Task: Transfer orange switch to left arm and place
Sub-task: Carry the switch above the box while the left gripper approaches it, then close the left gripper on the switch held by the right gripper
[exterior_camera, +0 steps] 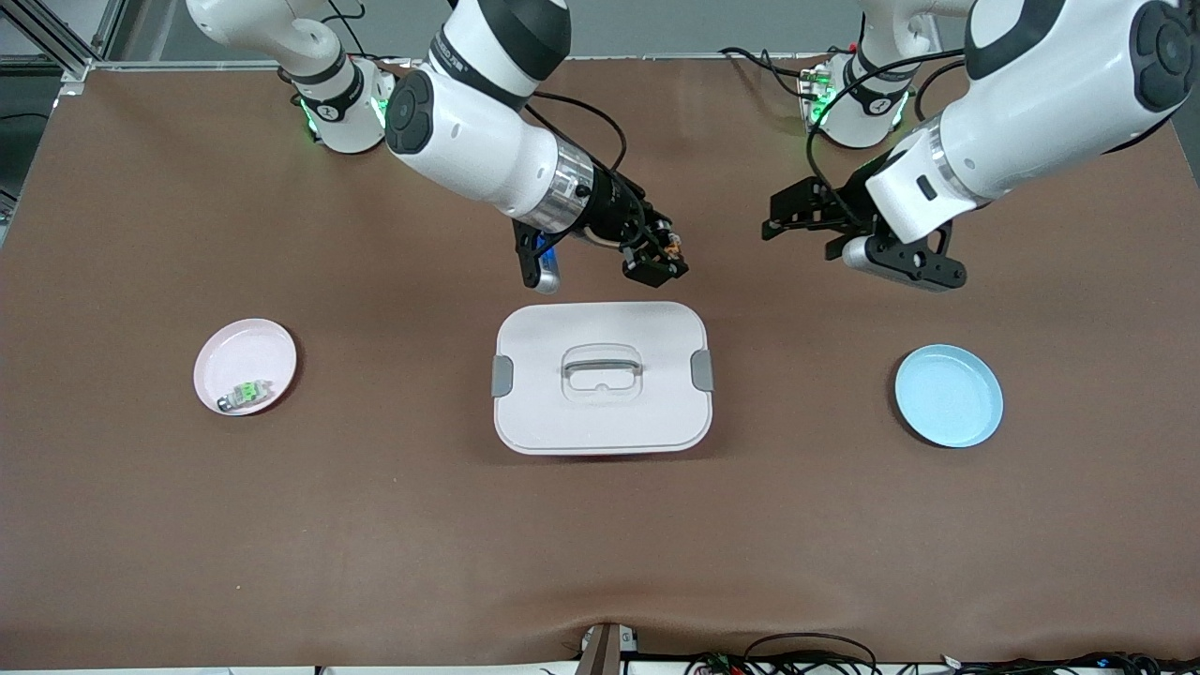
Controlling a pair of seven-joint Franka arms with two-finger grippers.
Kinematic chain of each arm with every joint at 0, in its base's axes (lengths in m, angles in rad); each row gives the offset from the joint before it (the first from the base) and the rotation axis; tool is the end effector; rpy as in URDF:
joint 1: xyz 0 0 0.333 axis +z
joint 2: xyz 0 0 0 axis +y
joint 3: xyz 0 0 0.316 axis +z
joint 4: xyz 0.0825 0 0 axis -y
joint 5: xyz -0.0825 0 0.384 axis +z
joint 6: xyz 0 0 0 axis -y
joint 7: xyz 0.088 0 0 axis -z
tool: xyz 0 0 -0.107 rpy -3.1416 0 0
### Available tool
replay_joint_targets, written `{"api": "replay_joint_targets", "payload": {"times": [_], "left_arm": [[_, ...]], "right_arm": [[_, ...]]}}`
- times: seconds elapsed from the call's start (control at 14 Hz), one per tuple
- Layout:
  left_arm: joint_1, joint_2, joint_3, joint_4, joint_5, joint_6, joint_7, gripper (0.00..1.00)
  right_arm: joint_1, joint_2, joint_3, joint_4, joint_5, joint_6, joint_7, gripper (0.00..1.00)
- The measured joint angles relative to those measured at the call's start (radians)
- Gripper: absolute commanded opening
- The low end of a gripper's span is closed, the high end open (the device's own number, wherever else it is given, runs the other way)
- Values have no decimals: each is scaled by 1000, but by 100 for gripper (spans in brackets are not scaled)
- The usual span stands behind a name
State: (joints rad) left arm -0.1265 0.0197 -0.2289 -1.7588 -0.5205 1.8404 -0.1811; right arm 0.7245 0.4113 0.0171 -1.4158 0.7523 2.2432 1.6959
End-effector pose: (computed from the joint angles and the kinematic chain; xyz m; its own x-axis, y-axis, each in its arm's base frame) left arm 0.5284 -0.2373 0.5583 0.9960 -0.0643 -0.0615 -0.0262 -0.8728 0.4874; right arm 0.5192 0.4993 0.5175 0.2423 -0.6815 -0.6906 -0.9698 -0.1891 -0.1537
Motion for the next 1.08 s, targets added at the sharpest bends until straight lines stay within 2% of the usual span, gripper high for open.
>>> {"api": "replay_joint_targets", "payload": {"times": [0.29, 0.57, 0.79, 0.93, 1.08], "left_arm": [[-4, -53, -42, -169, -227, 207, 7, 100], [-5, -63, -102, -243, -415, 358, 57, 98], [-5, -63, -128, -297, -519, 425, 152, 83], [-4, -63, -128, -316, -550, 430, 188, 68], [-5, -64, -128, -317, -560, 430, 191, 61]], "right_arm": [[2, 4, -3, 1, 32, 5, 5, 27], [10, 19, -3, 1, 33, 13, 6, 27], [11, 19, -3, 2, 33, 13, 5, 27], [11, 19, -3, 3, 33, 13, 5, 27], [12, 21, -3, 2, 32, 12, 5, 27]]}}
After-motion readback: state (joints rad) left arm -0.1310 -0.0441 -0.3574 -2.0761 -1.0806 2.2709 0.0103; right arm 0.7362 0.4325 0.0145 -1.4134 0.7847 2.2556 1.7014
